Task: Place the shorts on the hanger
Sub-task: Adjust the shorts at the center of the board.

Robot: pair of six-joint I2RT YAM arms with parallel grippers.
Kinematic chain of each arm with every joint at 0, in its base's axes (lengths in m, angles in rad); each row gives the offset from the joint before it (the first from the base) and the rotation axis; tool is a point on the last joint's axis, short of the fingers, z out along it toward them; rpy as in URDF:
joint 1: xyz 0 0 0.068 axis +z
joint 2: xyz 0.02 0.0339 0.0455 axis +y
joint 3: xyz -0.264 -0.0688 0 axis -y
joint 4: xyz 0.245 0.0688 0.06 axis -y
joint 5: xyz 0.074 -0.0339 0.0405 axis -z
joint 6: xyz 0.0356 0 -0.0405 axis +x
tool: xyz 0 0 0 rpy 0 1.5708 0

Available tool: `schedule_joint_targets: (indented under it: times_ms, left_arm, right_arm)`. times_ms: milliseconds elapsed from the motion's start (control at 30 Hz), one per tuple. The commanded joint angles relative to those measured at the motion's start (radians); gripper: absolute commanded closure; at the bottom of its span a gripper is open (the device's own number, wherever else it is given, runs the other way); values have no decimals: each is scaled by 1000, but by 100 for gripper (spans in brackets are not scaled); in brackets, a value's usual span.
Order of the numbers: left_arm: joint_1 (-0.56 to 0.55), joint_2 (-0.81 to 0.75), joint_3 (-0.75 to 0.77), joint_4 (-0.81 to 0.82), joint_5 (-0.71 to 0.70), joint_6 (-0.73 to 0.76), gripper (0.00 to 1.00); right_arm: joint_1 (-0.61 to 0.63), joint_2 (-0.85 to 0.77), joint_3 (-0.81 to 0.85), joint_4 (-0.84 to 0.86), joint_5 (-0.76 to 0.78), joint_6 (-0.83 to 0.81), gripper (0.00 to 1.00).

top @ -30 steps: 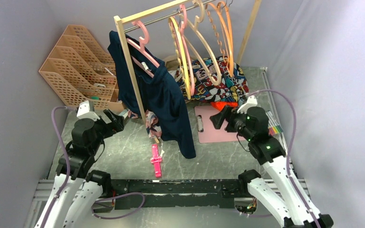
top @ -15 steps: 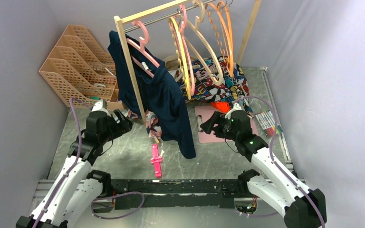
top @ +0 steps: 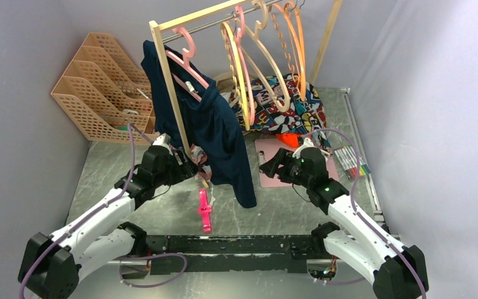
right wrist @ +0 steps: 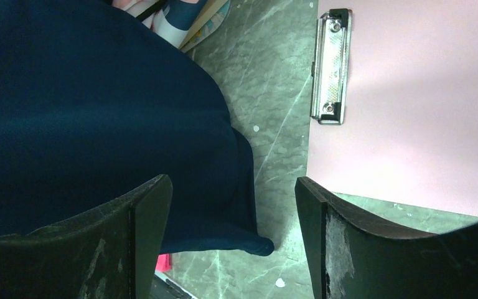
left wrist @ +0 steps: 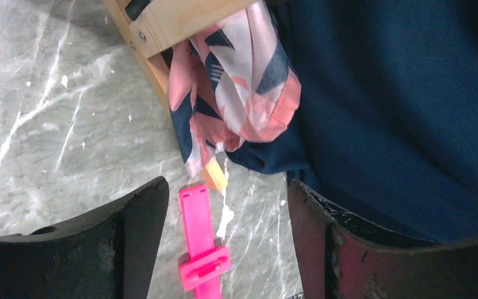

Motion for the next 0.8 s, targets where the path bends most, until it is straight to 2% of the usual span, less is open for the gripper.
schedule_joint_targets:
  times_ms: [0, 233, 367, 567, 667, 700, 767]
  left_arm:
    - [-15, 59, 39, 149, -82, -70, 26]
    - [-21, 142, 36, 262, -122, -102, 28]
    - [-24, 182, 43, 303, -121, -85, 36]
    - [-28, 199, 41, 344, -106, -59, 60]
    - [-29, 190, 46, 343, -101, -46, 79]
    - [-28, 189, 51, 336, -98, -39, 88]
    - [-31, 173, 61, 314, -91, -29, 93]
  right_arm:
    - [8, -31, -8, -13, 12, 10, 24]
    - [8, -31, 5, -30, 6, -2, 24]
    - [8, -30, 4, -26, 2, 0, 24]
    - [8, -27, 3, -17, -6, 9, 24]
    - [8, -29, 2, -16, -8, 11, 24]
    - [8, -29, 4, -17, -7, 10, 24]
    - [8, -28, 8, -24, -7, 7, 24]
